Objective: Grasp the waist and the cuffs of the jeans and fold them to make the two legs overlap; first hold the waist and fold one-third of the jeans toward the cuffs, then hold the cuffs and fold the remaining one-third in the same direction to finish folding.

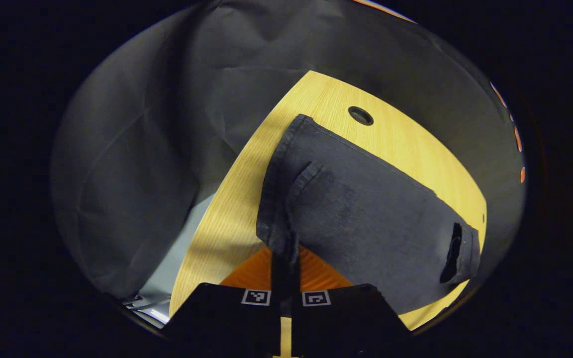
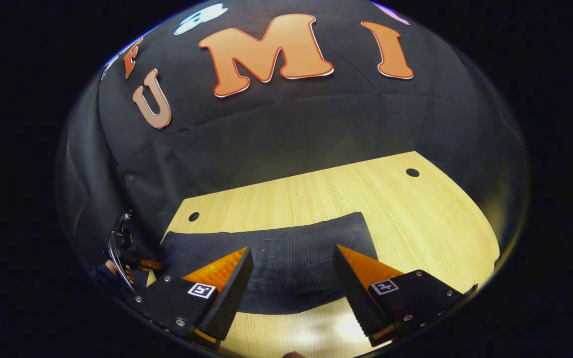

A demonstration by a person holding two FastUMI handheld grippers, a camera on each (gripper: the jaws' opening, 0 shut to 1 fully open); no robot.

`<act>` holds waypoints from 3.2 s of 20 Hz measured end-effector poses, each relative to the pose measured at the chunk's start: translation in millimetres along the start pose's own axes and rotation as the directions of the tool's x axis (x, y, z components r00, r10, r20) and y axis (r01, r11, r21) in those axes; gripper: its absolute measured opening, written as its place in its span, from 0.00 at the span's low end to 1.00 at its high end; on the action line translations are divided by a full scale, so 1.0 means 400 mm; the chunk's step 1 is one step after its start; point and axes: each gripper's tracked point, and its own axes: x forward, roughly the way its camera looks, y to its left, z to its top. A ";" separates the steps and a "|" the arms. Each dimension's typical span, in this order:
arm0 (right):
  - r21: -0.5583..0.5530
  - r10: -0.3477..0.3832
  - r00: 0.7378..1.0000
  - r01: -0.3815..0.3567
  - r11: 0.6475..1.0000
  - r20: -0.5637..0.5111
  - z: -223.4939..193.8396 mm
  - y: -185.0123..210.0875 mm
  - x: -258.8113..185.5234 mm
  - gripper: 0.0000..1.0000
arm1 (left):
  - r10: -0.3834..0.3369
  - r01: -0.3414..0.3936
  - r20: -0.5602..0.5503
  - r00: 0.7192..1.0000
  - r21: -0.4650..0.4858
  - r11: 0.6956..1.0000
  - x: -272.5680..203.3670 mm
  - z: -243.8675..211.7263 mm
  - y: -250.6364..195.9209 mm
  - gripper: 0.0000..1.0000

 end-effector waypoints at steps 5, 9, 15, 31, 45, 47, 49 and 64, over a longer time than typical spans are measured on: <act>0.017 -0.019 1.000 0.019 1.000 0.009 0.003 -0.008 -0.024 0.97 | -0.155 0.154 0.136 0.979 0.019 0.988 -0.095 0.069 -0.062 0.08; 0.016 -0.014 1.000 0.013 1.000 0.014 0.004 0.009 -0.037 0.97 | -0.260 0.257 0.209 0.943 0.042 0.966 -0.196 0.114 -0.161 0.08; 0.013 0.026 0.999 -0.027 1.000 0.031 0.031 0.016 -0.043 0.97 | -0.319 0.304 0.279 0.906 0.096 0.948 -0.308 0.126 -0.205 0.08; 0.038 0.146 0.987 -0.149 0.988 0.070 0.128 -0.224 -0.027 0.97 | -0.450 0.350 0.357 0.818 0.312 0.883 -0.568 0.019 -0.785 0.08; 0.022 0.169 0.983 -0.171 0.985 0.076 0.138 -0.451 -0.041 0.98 | -0.453 0.331 0.135 0.881 0.510 0.794 -0.364 -0.318 -1.235 0.10; 0.025 0.162 0.984 -0.164 0.986 0.078 0.137 -0.476 -0.045 0.97 | -0.421 0.312 0.090 0.903 0.537 0.784 -0.319 -0.373 -1.255 0.10; 0.025 0.156 0.985 -0.159 0.987 0.074 0.135 -0.488 -0.042 0.97 | -0.382 0.276 0.076 0.921 0.566 0.777 -0.289 -0.411 -1.271 0.08; -0.112 0.144 0.948 -0.117 0.987 0.285 0.258 -0.320 -0.144 0.97 | -0.420 0.074 0.529 0.737 0.555 0.829 -0.616 -0.120 -1.022 0.94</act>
